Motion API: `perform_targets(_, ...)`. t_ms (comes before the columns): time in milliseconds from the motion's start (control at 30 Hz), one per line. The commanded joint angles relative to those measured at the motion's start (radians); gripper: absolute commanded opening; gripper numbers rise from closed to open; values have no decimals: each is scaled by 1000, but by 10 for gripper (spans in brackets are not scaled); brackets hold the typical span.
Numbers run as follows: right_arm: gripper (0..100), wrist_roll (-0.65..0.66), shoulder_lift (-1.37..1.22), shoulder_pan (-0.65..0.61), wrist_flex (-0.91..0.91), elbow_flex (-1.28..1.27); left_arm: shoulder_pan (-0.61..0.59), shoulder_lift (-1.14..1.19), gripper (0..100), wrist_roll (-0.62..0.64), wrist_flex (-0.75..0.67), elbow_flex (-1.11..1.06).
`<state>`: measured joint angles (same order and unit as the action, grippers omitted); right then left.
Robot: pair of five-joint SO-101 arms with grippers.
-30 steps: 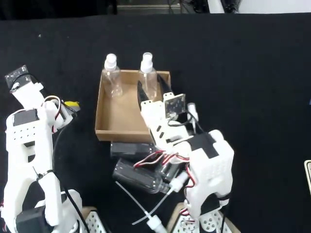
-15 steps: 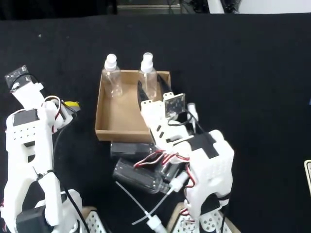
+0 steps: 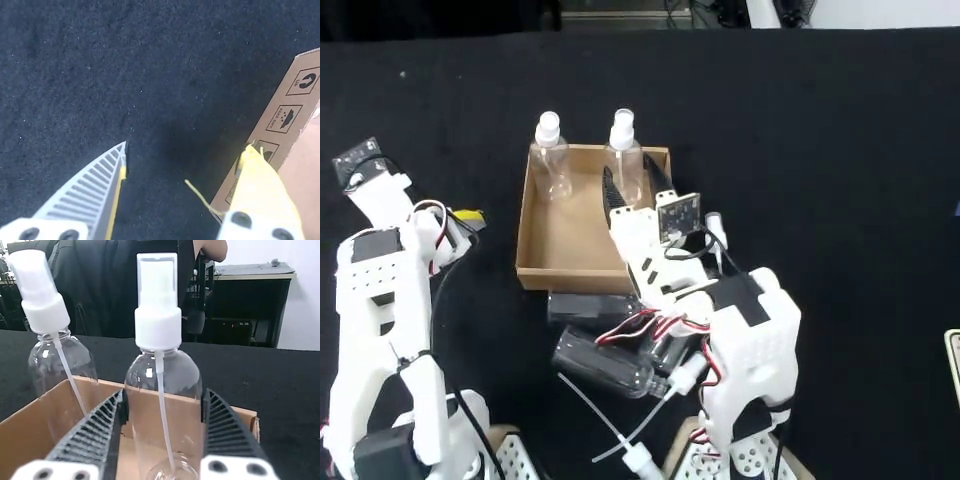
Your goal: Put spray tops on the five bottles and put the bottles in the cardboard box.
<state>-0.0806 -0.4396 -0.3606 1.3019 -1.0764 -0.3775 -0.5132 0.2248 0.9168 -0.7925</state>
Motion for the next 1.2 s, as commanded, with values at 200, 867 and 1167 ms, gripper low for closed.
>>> perform_targets(200, 211, 8, 15, -9, -12, 33, 4, -21, 335, 0, -14, 5)
perform_targets(867, 246, 8, 15, -11, 6, 30, 4, -21, 335, 0, -17, 5)
perform_targets(1167, 354, 8, 15, -34, 48, 10, 4, -21, 335, 0, -17, 5)
